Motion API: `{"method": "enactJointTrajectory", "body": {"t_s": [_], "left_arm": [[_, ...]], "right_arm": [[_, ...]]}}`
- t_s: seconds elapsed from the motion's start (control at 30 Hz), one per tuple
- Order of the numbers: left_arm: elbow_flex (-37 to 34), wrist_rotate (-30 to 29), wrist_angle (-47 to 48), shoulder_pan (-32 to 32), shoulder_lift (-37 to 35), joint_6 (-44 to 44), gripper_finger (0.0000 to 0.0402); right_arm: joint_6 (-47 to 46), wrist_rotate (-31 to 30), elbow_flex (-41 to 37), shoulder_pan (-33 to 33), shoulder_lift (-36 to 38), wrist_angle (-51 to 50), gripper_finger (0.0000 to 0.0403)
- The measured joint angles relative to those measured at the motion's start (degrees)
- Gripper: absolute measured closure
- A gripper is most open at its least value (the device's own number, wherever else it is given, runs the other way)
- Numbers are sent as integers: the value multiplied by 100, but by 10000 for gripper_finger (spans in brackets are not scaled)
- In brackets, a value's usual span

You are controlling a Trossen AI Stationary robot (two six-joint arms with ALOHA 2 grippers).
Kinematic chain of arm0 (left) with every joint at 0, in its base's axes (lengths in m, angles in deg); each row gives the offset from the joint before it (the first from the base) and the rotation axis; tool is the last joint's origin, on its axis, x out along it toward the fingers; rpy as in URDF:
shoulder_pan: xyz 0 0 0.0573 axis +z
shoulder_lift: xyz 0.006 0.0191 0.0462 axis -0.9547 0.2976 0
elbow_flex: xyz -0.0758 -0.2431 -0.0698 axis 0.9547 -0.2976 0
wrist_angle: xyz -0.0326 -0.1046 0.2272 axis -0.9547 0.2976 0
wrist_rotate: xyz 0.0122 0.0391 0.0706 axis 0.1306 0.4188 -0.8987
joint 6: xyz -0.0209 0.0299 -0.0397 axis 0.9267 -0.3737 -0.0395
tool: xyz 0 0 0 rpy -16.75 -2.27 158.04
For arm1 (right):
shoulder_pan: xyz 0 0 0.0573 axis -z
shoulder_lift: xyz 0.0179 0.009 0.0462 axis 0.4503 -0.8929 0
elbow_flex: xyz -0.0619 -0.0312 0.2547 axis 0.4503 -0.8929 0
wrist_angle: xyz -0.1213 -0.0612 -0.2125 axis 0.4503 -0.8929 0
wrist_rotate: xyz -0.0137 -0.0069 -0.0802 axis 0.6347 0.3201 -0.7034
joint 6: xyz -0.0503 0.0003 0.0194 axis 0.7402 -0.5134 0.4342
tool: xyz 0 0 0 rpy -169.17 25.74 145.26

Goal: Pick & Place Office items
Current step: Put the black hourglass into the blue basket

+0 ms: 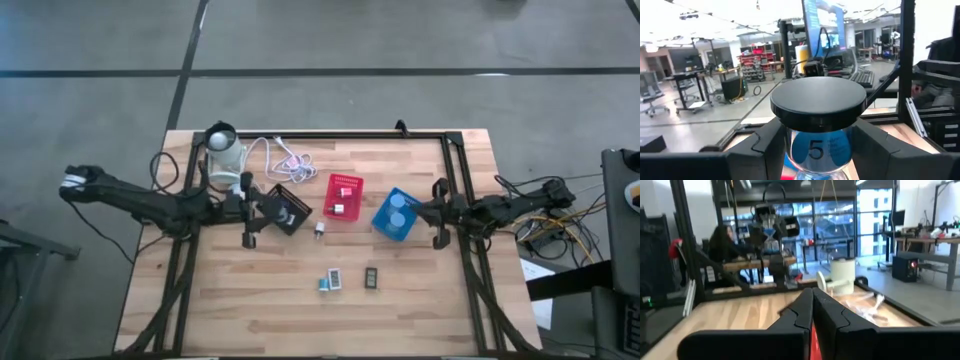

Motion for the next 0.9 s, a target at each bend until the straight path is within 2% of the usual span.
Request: {"method": "enactJointTrajectory", "body": {"t_s": [0.17,0.4,0.63,0.9], "left_arm": [[677,302,134,98,438,-307,216],[2021,833,961,339,1376,-507,215],[3115,1224,1311,536,2356,-720,214],[4095,1613,1544,628,3100,-722,214]], "right_arm": [[150,19,2,-2,-463,609,385],[76,21,455,-2,-1207,646,338],[398,27,1361,-3,-2196,633,263],[744,61,2496,-2,-3558,533,158]]}}
